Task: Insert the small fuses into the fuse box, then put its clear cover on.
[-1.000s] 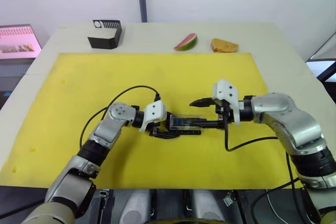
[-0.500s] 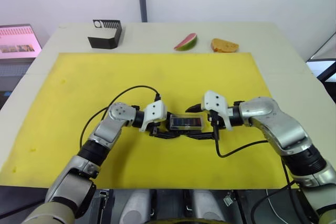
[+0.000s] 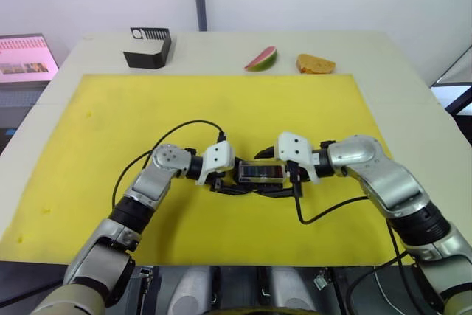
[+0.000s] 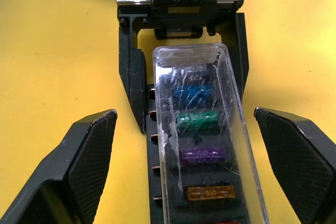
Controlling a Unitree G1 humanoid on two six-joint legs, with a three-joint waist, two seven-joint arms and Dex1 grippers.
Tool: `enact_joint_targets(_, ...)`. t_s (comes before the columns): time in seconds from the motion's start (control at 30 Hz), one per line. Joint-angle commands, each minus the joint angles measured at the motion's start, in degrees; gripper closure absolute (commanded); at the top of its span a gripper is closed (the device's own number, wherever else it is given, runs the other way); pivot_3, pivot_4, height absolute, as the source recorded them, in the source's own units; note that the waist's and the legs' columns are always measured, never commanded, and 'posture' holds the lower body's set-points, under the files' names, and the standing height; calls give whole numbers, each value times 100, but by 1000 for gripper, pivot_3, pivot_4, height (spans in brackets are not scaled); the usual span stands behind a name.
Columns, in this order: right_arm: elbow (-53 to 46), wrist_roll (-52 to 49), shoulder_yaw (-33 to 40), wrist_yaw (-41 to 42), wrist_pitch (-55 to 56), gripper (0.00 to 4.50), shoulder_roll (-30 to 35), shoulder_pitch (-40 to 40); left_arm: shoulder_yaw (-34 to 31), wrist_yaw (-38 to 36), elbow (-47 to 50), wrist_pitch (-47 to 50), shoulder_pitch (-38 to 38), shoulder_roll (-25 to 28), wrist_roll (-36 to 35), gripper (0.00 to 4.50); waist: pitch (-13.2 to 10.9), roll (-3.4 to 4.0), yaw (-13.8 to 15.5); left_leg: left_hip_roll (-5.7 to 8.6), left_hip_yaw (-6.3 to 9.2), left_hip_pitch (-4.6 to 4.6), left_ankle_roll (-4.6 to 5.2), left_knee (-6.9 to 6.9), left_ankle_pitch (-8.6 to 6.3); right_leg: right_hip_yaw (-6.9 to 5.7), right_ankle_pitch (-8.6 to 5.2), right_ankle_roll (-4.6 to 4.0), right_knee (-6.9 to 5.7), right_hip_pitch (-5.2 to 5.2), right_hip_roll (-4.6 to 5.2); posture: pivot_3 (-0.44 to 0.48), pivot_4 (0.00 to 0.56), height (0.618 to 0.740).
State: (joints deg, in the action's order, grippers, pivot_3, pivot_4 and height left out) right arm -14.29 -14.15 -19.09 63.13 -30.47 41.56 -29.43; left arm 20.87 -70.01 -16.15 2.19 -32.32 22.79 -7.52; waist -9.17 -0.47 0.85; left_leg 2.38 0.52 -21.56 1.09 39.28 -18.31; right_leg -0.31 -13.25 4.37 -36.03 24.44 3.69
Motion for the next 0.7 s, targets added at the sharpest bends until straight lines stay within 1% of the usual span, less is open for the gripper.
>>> enact_joint_targets(0.03, -56, 68, 108, -80, 51, 70, -73, -172, -34, 95, -2, 11, -55, -42, 84, 1912, 0, 0, 0, 0, 0, 0, 0, 0, 0, 0, 0, 0, 0, 0, 0, 0, 150, 740)
enact_joint_targets(0.13, -46, 107, 78, -87, 24, 70, -97, -211, -29, 103, -13, 9, -59, -60, 86, 1912, 0, 0, 2, 0, 0, 0, 0, 0, 0, 0, 0, 0, 0, 0, 0, 0, 150, 740)
enact_joint_targets(0.2, -49, 122, 60, -80, -4, 605, -102, -223, -23, 105, -15, 3, -54, -67, 92, 1912, 0, 0, 4, 0, 0, -1, 0, 0, 0, 0, 0, 0, 0, 0, 0, 0, 150, 740)
enact_joint_targets(0.27, -49, 158, 24, -56, -11, 1339, -88, -227, -21, 105, -17, -1, -54, -71, 97, 1912, 0, 0, 4, 0, 0, -1, 0, 0, 0, 0, 0, 0, 1, 0, 1, 0, 150, 740)
enact_joint_targets(0.47, -67, 246, -8, -75, -12, 1339, -119, -256, -30, 118, -47, -6, -72, -79, 108, 1912, 0, 0, 3, 0, 0, -2, 0, -1, 0, 0, 0, -1, 1, 1, 1, 0, 150, 740)
enact_joint_targets(0.6, -101, 479, -128, -60, 145, 1339, -56, -314, -27, 112, -48, -2, -73, -77, 110, 1912, 0, 0, 2, 0, 0, -1, 0, -1, 0, 0, 0, -1, 1, 1, 1, 0, 150, 740)
enact_joint_targets(0.7, -121, 492, -164, -57, 31, 1339, -95, -335, -28, 112, -60, -7, -76, -81, 109, 1912, 0, 0, 2, 0, 0, -1, 0, -1, 0, 0, 0, -1, 1, 1, 1, 0, 150, 740)
